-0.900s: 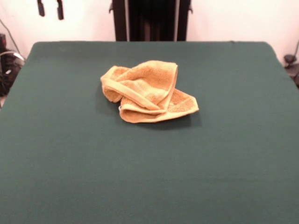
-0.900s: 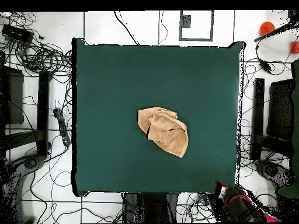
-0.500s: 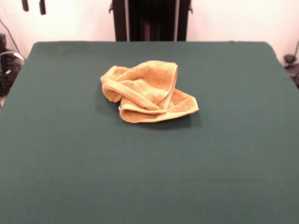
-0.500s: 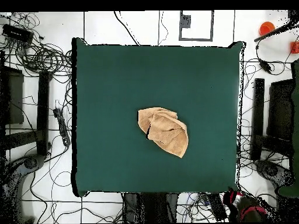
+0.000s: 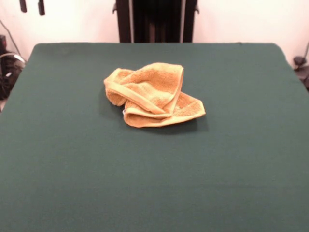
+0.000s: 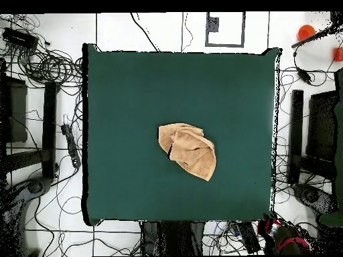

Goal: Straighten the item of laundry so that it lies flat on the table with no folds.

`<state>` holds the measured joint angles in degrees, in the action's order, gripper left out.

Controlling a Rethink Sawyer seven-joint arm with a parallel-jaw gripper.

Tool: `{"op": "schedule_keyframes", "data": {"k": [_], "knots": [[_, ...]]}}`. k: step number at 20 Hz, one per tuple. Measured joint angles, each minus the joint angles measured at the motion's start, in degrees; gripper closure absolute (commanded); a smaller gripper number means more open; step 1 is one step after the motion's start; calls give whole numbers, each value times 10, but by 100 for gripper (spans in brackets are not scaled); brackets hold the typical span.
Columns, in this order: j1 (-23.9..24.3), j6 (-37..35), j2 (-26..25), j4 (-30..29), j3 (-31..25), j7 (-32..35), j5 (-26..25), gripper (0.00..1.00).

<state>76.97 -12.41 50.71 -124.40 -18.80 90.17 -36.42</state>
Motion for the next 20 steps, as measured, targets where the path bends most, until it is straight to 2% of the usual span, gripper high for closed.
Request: {"op": "schedule_keyframes", "data": {"k": [20], "knots": [[-6, 0, 0, 0, -24, 0, 0, 0]]}}
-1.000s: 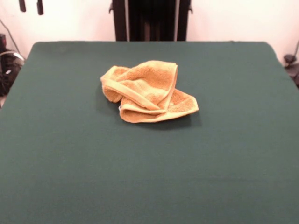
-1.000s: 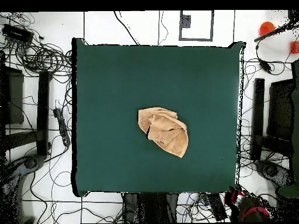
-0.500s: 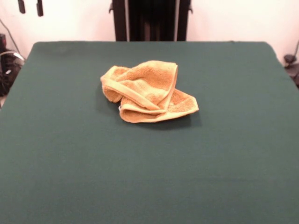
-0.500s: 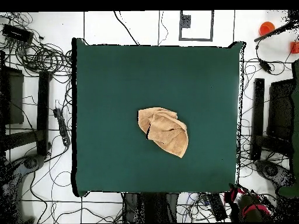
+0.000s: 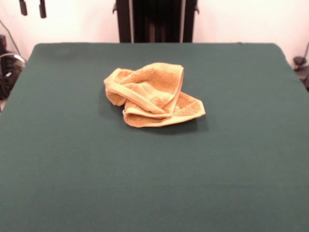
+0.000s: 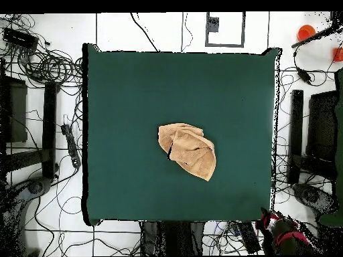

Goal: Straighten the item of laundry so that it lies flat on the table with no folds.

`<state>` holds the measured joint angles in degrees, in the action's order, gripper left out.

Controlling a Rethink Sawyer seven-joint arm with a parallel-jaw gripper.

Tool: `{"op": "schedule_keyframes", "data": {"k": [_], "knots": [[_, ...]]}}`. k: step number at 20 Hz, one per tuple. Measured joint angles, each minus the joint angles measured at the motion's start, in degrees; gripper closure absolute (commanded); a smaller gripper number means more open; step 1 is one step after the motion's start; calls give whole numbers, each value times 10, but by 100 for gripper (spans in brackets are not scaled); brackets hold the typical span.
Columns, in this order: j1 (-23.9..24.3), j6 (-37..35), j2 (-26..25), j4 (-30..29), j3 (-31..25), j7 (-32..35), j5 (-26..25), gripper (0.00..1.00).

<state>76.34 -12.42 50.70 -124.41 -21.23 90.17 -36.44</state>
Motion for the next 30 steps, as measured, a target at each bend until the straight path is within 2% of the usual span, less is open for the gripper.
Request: {"op": "schedule_keyframes", "data": {"k": [16, 30], "knots": [[-71, 0, -5, 0, 2, 0, -25, 0], [-88, 0, -5, 0, 7, 0, -27, 0]]}}
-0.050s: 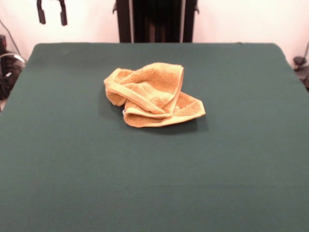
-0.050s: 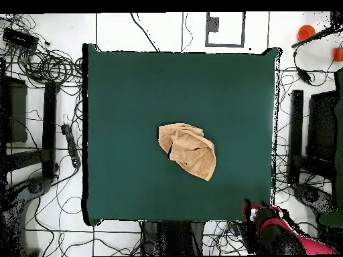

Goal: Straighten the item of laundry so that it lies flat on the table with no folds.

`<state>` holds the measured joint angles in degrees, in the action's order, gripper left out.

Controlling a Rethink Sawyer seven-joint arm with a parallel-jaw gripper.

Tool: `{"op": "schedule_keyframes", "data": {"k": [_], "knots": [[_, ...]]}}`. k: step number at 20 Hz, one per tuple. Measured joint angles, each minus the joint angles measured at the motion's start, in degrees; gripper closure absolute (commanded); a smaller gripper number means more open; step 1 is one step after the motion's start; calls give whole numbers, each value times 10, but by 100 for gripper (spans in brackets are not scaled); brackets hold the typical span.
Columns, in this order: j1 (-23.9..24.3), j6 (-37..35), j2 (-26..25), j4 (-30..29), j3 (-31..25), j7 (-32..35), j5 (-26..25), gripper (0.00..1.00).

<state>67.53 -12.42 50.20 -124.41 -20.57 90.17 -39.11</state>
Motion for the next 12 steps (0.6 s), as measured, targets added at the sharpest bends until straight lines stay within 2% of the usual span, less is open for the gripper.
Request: {"op": "schedule_keyframes", "data": {"k": [12], "knots": [[-10, 0, 0, 0, 16, 0, 0, 0]]}}
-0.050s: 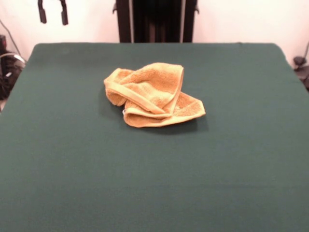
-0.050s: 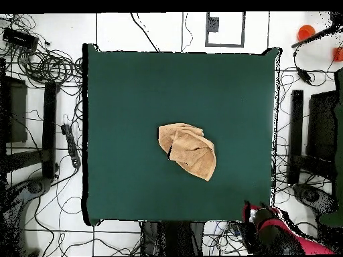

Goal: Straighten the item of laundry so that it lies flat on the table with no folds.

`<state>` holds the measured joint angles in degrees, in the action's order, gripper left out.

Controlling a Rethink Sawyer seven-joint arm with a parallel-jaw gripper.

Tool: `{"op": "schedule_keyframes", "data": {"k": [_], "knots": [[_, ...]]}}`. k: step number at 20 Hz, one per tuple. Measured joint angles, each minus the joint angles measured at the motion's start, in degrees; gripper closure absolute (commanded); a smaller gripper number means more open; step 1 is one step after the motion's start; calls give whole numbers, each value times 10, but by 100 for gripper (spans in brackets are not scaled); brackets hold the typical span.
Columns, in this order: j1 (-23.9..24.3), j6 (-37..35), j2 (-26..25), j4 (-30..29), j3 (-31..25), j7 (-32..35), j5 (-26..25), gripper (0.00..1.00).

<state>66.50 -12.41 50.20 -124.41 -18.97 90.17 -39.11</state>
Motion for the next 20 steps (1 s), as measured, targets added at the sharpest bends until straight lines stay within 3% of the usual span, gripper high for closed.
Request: {"op": "schedule_keyframes", "data": {"k": [20], "knots": [[-47, 0, 0, 0, 37, 0, 0, 0]]}}
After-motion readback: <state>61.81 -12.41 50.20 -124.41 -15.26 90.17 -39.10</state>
